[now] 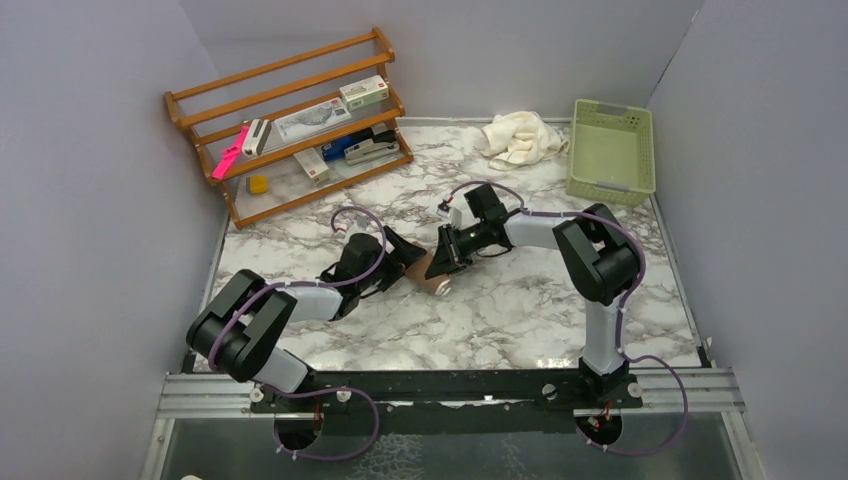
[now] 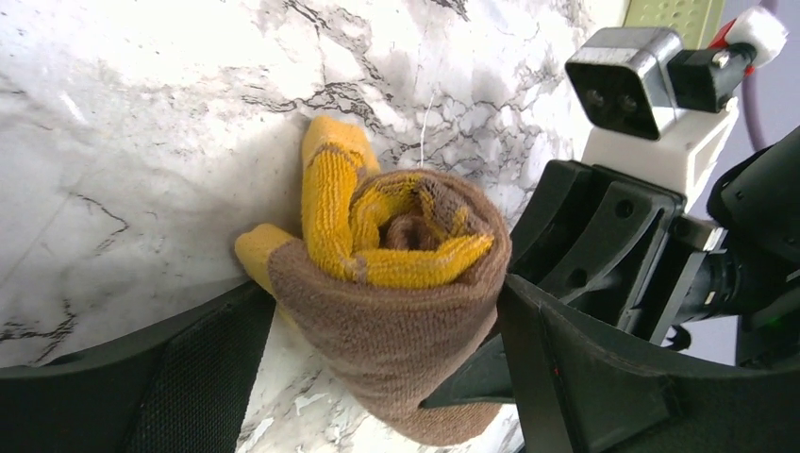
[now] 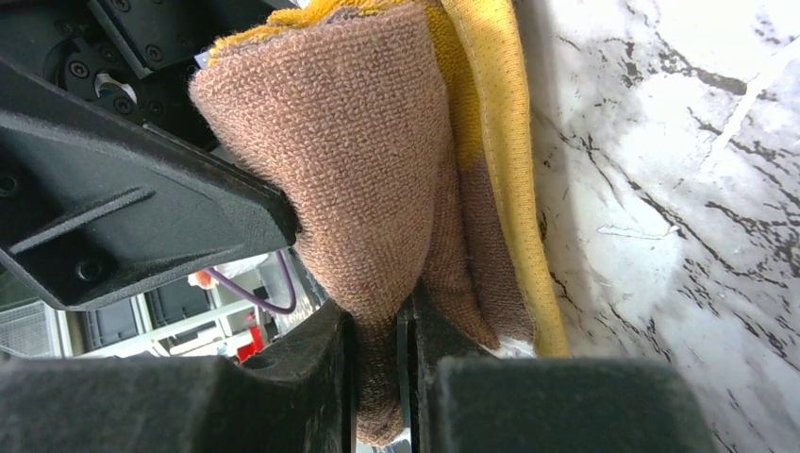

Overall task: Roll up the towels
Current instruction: Place the towel at the center of the board.

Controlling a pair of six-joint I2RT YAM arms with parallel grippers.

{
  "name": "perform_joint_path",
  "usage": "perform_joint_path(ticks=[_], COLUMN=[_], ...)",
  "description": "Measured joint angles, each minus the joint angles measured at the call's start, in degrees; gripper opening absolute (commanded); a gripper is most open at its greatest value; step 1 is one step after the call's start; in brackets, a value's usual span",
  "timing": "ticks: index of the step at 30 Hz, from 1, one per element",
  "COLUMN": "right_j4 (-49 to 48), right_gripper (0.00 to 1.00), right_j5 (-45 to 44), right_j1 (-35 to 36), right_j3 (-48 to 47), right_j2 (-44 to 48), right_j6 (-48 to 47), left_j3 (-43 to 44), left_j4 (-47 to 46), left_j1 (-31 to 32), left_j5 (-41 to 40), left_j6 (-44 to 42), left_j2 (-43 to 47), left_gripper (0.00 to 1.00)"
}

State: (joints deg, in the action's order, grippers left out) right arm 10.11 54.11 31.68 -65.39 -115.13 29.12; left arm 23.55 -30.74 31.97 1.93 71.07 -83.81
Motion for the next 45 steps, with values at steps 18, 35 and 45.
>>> perform_joint_path(ticks=[18, 35, 45], right_j4=[-4.4, -11.0, -48.1], right_gripper=[0.03, 0.89, 0.98], right_j5=[3.6, 1.6, -1.3], right_j1=[0.0, -4.4, -11.5], right_j3=[2.3, 10.0, 28.7], right_j2=[0.0, 21.1, 41.4], right_j6=[2.1, -5.4, 0.2], left_j3=[-0.2, 5.7, 22.1], left_j4=[-7.0, -0.2, 12.7], left_j1=[2.0, -7.4, -11.2], left_j5=[-2.9, 12.4, 32.3], left_j6=[2.5, -20.6, -36.4], left_j2=[-4.6, 6.8, 14.6], left_gripper=[0.34, 0.24, 0.21])
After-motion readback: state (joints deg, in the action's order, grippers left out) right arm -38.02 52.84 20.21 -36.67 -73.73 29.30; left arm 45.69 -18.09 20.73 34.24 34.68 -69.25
